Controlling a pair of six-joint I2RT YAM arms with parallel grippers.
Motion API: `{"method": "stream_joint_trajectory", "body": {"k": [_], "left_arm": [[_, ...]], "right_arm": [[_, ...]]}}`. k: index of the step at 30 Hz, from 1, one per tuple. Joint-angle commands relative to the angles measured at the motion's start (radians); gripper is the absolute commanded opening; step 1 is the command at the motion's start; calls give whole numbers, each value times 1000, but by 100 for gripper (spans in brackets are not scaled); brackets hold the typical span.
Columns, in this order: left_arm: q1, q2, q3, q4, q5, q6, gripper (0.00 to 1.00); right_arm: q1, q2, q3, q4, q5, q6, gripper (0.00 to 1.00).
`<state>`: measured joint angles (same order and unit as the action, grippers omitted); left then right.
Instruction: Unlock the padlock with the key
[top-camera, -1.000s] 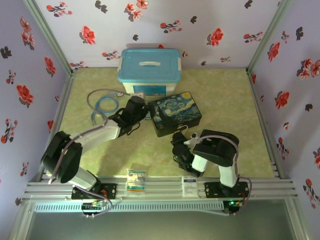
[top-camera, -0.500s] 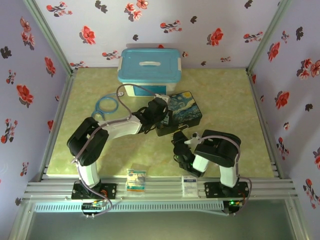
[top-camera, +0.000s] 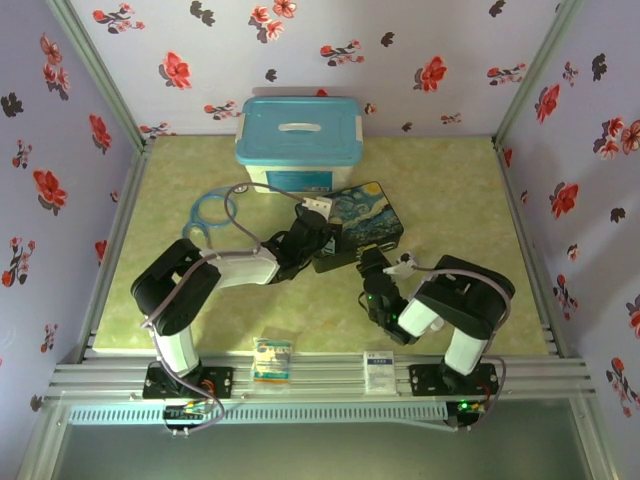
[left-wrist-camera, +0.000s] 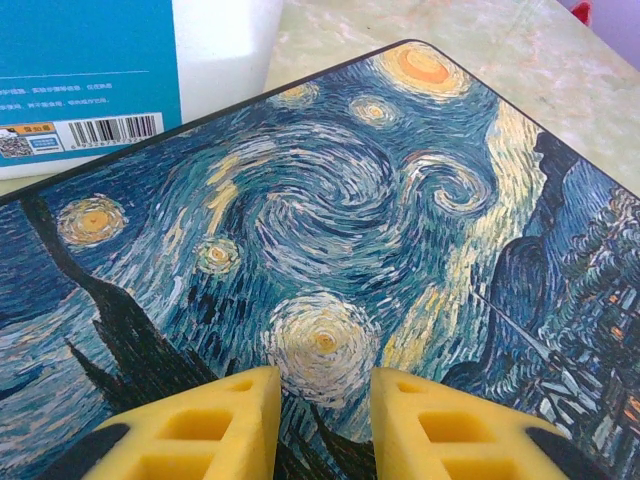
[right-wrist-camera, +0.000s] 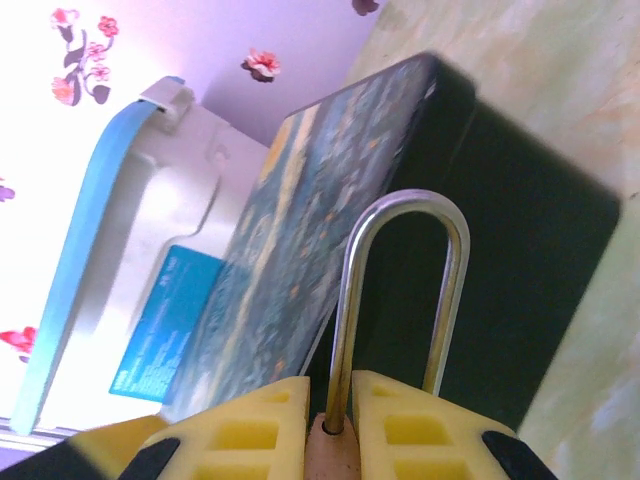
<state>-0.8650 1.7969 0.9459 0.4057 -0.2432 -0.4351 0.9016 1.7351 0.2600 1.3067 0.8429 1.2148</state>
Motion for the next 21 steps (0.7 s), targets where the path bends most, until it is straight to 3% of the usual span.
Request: {"method": "stream_joint_trajectory", "body": {"k": [1, 6, 9, 15, 21], "left_arm": [[21, 69, -113, -360, -14, -49, 30], [80, -3, -120, -381, -14, -26, 31], [127, -31, -114, -390, -4, 12, 31], [191, -57, -62, -416, 31, 100, 35], [207, -105, 51, -473, 49, 159, 43]], "right_arm": [[-70, -81, -15, -121, -197, -11, 0], [-247, -291, 35, -496, -745, -79, 0], [-309, -415, 77, -737, -970, -171, 0], [-494, -480, 120, -927, -1415, -242, 0], [-559, -437, 206, -1151, -1562, -387, 0]]}}
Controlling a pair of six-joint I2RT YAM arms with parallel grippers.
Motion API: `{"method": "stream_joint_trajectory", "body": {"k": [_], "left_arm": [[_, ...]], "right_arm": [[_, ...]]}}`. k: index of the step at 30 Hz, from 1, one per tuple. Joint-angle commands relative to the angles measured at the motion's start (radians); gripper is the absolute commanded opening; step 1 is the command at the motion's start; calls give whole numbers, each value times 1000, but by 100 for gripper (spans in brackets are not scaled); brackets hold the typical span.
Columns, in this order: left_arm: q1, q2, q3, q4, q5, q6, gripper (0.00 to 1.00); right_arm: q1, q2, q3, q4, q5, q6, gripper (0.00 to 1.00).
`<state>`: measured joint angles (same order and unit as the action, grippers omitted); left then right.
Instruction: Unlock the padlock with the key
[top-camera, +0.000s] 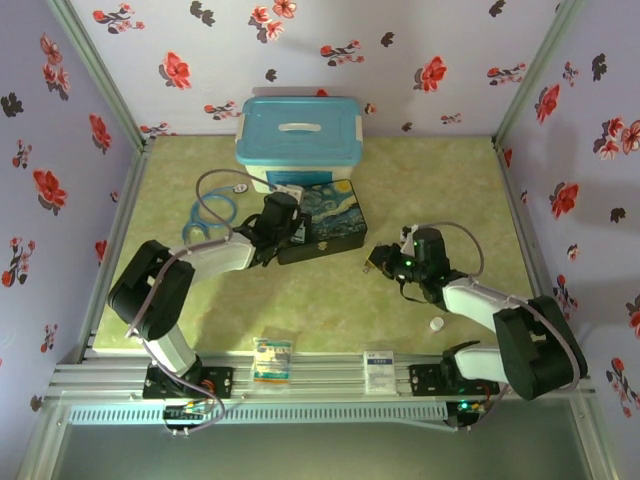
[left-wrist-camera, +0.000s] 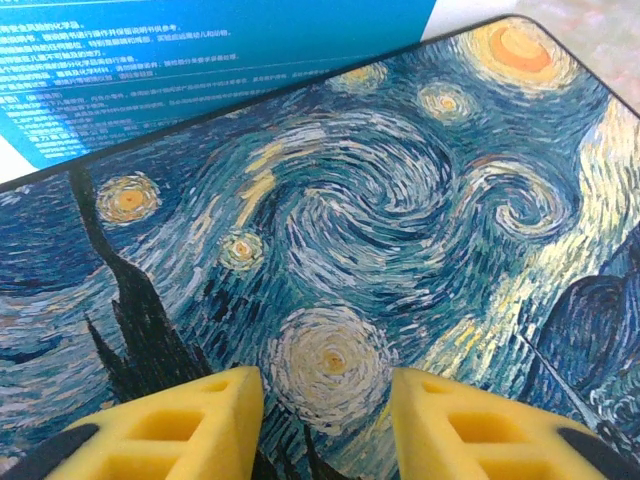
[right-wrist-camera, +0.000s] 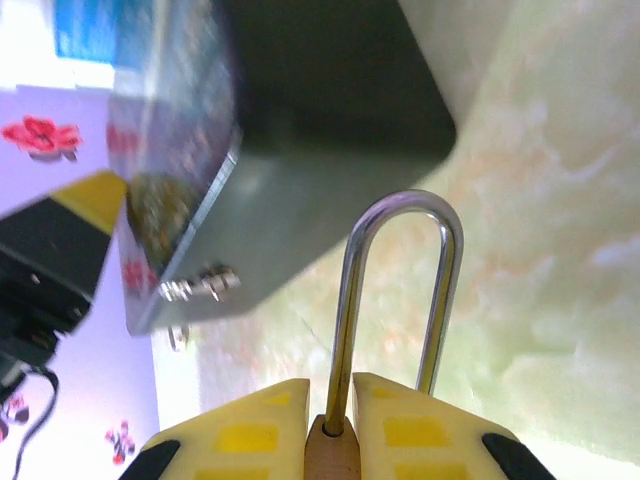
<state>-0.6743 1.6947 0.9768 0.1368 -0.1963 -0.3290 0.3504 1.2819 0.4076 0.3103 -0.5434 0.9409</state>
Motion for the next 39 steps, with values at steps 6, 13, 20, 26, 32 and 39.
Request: {"method": "stream_joint_trajectory", "body": {"k": [6, 13, 20, 26, 32, 39], "left_arm": [[18, -98, 61, -225, 33, 25, 63], [18, -213, -34, -210, 73, -73, 66], [19, -271, -115, -220, 76, -114, 67], [22, -315, -147, -205, 78, -139, 69], [22, -312, -161, -192, 80, -151, 69], [22, -324, -170, -189, 87, -165, 69]], "right_arm": [[-20, 90, 180, -473, -119, -326, 0], [-57, 174, 245, -656, 2, -435, 0], [-56, 218, 285, -734, 119, -474, 14], [-56, 207, 296, -758, 183, -484, 28], [-55, 228, 309, -761, 191, -496, 32], [-33, 163, 348, -823, 249, -503, 39]]}}
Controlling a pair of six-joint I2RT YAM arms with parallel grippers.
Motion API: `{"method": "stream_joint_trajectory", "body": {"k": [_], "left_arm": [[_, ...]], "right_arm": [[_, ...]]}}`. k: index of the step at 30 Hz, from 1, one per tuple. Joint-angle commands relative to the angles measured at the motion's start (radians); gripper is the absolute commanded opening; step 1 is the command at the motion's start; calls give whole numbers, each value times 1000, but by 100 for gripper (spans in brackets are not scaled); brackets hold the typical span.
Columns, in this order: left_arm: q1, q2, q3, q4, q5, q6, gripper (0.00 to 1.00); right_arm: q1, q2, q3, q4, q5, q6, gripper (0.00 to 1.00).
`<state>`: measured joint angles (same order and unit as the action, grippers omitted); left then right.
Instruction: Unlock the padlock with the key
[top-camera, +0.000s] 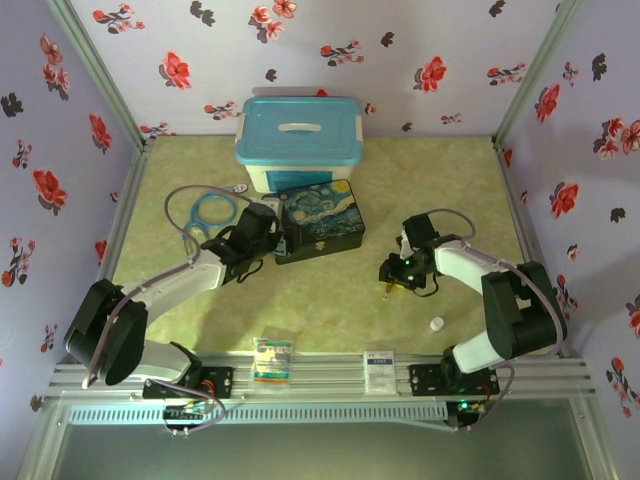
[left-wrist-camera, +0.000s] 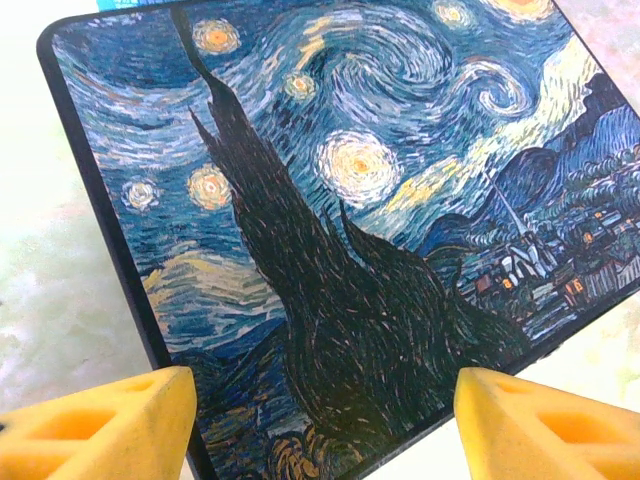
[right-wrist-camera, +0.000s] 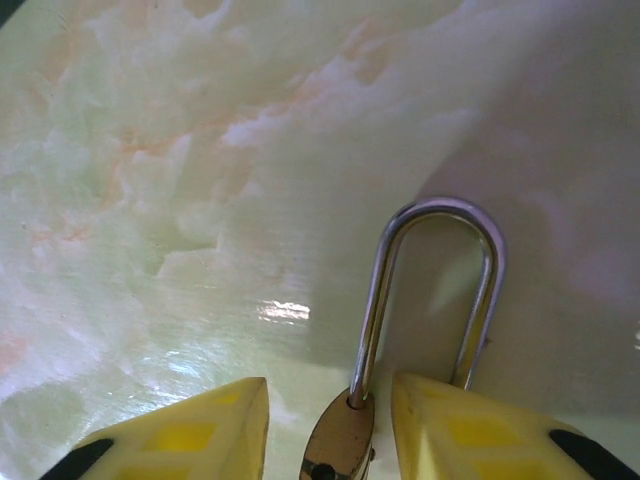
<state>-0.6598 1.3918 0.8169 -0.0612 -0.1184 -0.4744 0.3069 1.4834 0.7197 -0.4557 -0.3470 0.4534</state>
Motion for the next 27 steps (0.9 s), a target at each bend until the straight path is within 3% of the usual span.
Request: {"method": "stream_joint_trajectory", "body": {"k": [1, 6, 13, 27], "left_arm": [[8, -25, -8, 4, 7, -19, 69], [5, -52, 20, -108, -69, -47, 71], [-1, -206, -60, -224, -129, -120, 70], [-1, -316, -157, -295, -159, -150, 71]], "right_arm": [[15, -42, 48, -69, 66, -18, 40], [60, -31, 112, -154, 132, -41, 43], [77, -79, 104, -189, 148, -33, 22], [260, -62, 123, -243, 361, 40, 22]]}}
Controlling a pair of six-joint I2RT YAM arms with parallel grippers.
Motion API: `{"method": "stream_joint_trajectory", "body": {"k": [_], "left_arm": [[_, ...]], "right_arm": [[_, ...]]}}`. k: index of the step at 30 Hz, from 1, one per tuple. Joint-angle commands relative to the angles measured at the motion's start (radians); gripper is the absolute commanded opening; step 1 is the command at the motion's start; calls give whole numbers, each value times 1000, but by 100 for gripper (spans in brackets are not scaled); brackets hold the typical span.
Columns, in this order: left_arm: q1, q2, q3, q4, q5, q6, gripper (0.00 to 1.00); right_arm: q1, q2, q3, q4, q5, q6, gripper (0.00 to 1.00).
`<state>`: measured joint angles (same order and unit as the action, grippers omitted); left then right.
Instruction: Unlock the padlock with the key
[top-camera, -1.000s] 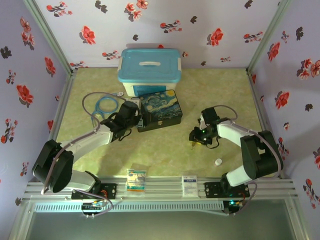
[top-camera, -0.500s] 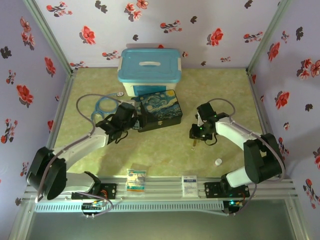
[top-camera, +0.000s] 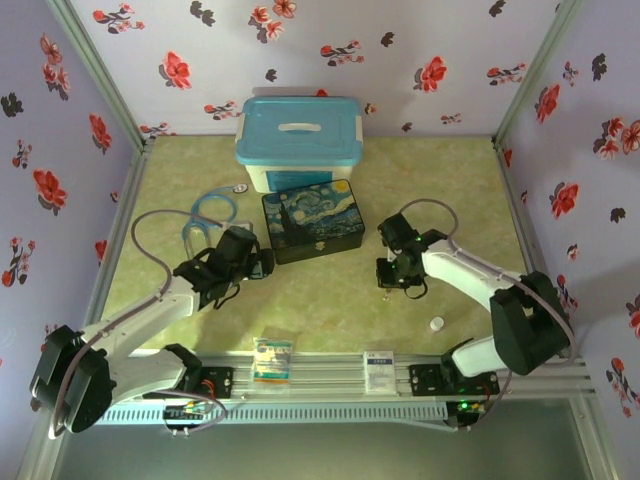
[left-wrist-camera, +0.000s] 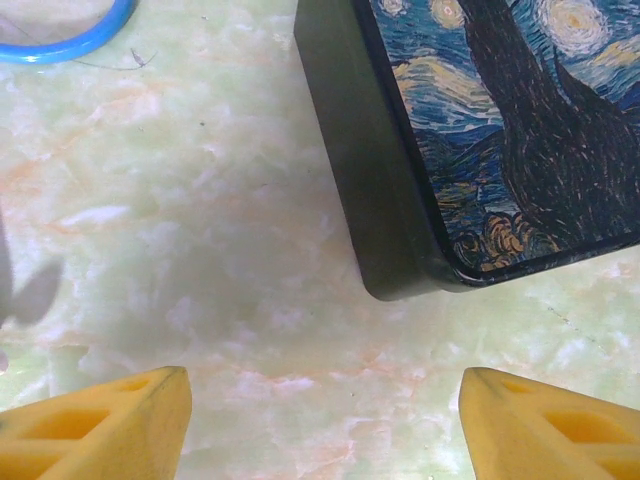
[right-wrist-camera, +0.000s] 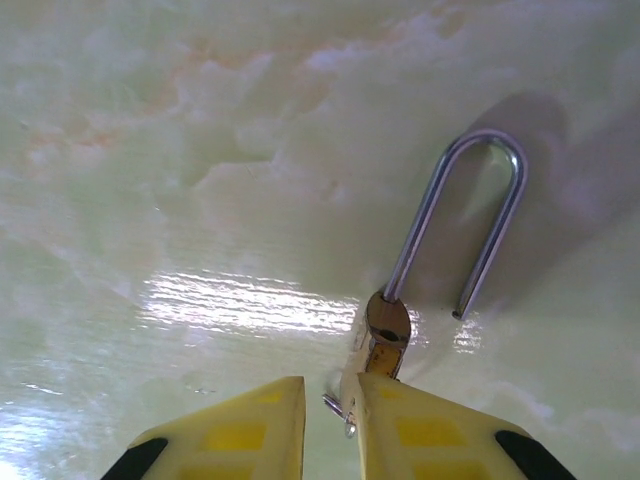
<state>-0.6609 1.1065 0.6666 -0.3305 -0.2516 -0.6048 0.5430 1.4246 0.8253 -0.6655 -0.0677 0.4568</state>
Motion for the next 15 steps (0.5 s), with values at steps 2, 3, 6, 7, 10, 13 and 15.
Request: {"method": "stream_joint_trajectory", "body": {"k": [2, 3, 6, 7, 10, 13, 15], "left_arm": [[-1, -40, -5, -30, -26, -14, 71], [0, -45, -5, -30, -26, -12, 72], [0, -61, -11, -24, -26, -14, 72], [0, -64, -15, -20, -26, -18, 72], [0, -65, -21, -7, -26, -23, 72], [0, -53, -23, 1, -22, -27, 72], [0, -45, -23, 0, -20, -27, 73]], "right_arm": [[26, -41, 8, -15, 77, 41, 27], [26, -61, 4, -8, 73, 41, 27], [26, -104, -8, -3, 67, 49, 28], [26, -105, -8, -14, 77, 53, 29], [35, -76, 2, -89, 176, 69, 34], [71, -58, -3, -98, 246, 91, 37], [107, -32, 12, -112, 297, 108, 37]]}}
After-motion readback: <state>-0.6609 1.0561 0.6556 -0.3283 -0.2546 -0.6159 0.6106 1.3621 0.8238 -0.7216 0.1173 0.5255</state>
